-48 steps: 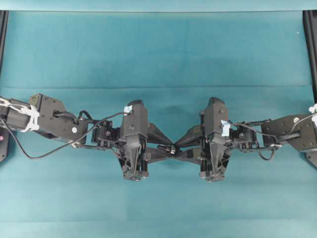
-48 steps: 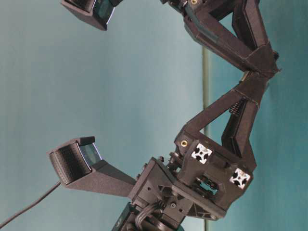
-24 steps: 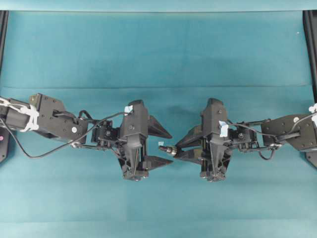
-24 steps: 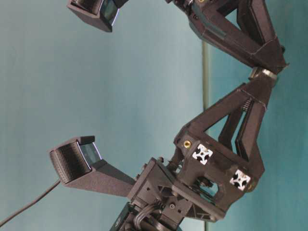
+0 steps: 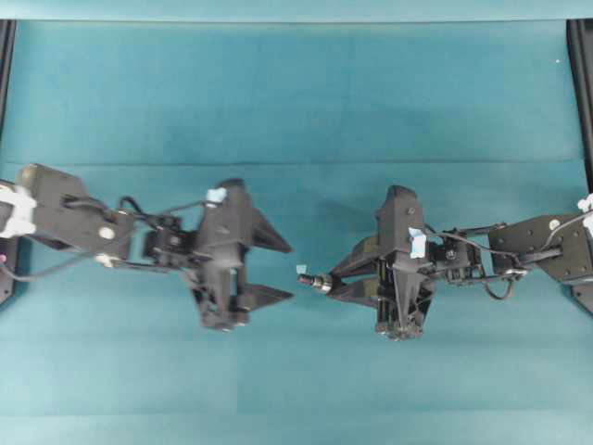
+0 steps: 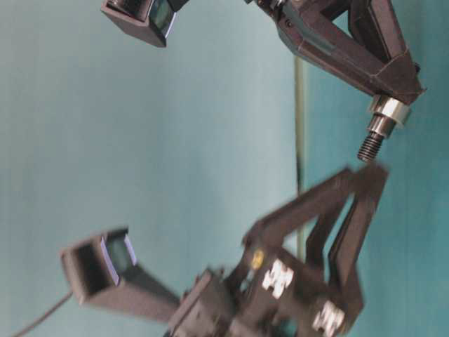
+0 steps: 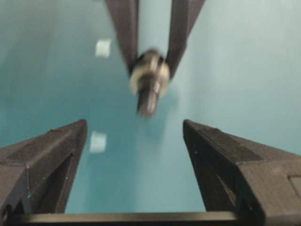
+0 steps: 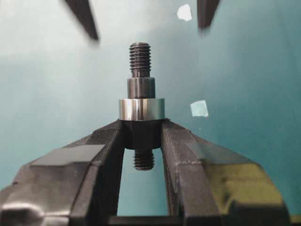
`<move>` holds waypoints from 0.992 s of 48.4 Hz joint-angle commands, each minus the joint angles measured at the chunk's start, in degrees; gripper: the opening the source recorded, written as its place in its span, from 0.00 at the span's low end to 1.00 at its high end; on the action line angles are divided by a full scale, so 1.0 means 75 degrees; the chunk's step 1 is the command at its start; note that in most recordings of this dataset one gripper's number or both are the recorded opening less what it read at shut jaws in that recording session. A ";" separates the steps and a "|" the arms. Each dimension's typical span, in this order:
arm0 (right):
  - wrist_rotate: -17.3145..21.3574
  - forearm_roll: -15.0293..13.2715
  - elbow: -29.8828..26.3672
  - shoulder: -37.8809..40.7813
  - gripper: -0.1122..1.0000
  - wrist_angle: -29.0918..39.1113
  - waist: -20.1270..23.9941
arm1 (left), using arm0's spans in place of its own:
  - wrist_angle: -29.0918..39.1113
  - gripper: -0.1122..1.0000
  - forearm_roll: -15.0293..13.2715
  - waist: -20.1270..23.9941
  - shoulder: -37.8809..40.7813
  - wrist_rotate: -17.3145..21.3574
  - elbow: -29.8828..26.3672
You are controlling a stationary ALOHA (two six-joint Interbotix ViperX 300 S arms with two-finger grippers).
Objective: Insert the washer onto the shaft with both hands.
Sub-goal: 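Withdraw the left gripper away from the shaft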
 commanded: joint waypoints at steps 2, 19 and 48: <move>-0.0012 -0.0012 -0.0094 -0.0070 0.10 -0.0059 0.0012 | 0.0129 0.91 0.0035 -0.0023 -0.0586 0.0059 0.0223; -0.0023 -0.0012 -0.0094 -0.0070 0.10 -0.0047 0.0012 | 0.0234 0.91 0.0023 -0.0023 -0.1254 0.0328 0.0809; -0.0023 -0.0012 -0.0082 -0.0070 0.10 -0.0059 0.0012 | 0.0234 0.90 0.0023 -0.0023 -0.1277 0.0340 0.0809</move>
